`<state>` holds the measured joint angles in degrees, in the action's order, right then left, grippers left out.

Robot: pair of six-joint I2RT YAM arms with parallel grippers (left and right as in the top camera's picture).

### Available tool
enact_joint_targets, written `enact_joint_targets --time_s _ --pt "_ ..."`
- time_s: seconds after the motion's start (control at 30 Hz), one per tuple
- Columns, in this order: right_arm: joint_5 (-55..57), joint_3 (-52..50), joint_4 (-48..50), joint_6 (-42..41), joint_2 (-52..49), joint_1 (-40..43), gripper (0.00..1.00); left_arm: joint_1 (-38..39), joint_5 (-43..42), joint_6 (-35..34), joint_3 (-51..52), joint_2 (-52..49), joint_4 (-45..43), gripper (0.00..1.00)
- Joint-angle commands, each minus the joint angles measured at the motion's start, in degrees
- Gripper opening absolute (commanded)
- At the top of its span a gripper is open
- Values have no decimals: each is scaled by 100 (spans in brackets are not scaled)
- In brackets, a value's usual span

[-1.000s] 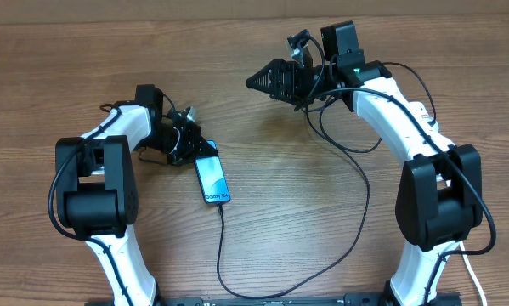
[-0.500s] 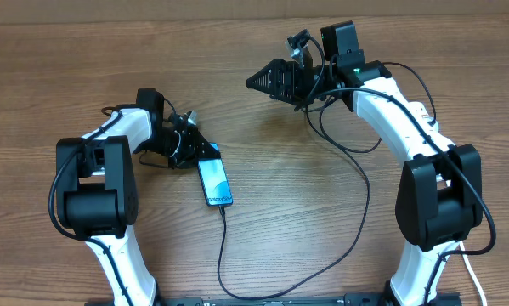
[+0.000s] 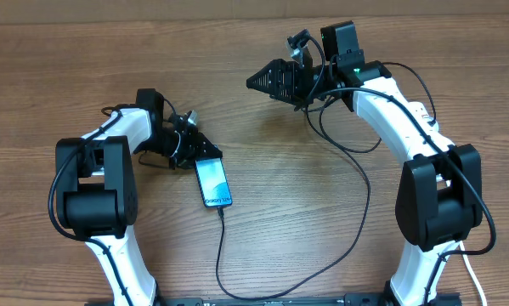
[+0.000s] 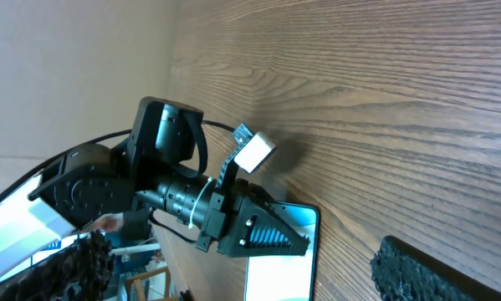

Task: Plug charger to phone and switch on socket
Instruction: 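Set the phone flat on the table and open the left gripper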

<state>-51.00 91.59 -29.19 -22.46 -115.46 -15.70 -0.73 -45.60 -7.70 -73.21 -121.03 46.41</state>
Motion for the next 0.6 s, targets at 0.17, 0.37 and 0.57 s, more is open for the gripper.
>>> enact_joint_targets --time_s 0.17,0.37,0.57 --pt "-7 107 31 44 133 -2 100 9 881 -2 59 37 463 42" --pt "-7 107 28 44 133 -2 100 2 876 -4 59 37 522 86" --pt "-7 107 31 44 133 -2 100 2 879 -4 59 37 568 97"
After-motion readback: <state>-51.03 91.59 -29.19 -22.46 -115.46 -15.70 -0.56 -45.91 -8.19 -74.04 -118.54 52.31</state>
